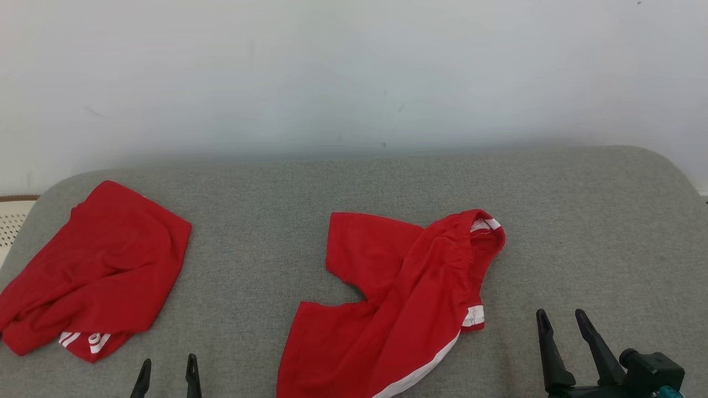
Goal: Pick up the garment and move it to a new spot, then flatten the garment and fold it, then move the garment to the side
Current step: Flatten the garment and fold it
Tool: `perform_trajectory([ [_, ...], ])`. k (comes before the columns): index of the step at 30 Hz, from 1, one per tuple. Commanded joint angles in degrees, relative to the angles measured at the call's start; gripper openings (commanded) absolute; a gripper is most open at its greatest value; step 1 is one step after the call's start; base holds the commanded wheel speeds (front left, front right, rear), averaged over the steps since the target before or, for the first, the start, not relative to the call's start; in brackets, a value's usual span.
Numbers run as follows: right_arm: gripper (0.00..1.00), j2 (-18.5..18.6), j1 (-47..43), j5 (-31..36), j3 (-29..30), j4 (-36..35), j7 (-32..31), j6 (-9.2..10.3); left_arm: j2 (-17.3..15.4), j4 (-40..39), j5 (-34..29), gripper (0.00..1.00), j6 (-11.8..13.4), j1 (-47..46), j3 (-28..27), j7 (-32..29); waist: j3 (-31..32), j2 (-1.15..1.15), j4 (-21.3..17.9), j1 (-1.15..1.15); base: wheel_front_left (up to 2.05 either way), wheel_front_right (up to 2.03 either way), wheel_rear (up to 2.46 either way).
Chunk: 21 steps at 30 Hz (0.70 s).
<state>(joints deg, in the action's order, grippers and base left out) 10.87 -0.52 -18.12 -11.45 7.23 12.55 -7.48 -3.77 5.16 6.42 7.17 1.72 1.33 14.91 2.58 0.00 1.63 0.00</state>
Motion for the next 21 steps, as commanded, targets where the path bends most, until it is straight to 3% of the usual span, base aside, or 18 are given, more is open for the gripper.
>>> perform_trajectory([
  [1, 1.0, 0.14, 0.2, -0.22, -0.01, 0.17, 0.0, -0.03, -0.08, 0.14, -0.78, 1.0, -0.07, -0.13, 0.02, 0.26, 0.0, 0.0, 0.12, 0.0, 0.0, 0.0, 0.0],
  [21, 1.0, -0.52, 0.49, 0.05, -0.19, 1.28, 0.26, -0.03, -0.01, 0.0, -0.51, 1.0, -0.55, 0.41, -0.01, 0.26, 0.21, 0.0, 0.74, 0.0, 0.0, 0.0, 0.0],
])
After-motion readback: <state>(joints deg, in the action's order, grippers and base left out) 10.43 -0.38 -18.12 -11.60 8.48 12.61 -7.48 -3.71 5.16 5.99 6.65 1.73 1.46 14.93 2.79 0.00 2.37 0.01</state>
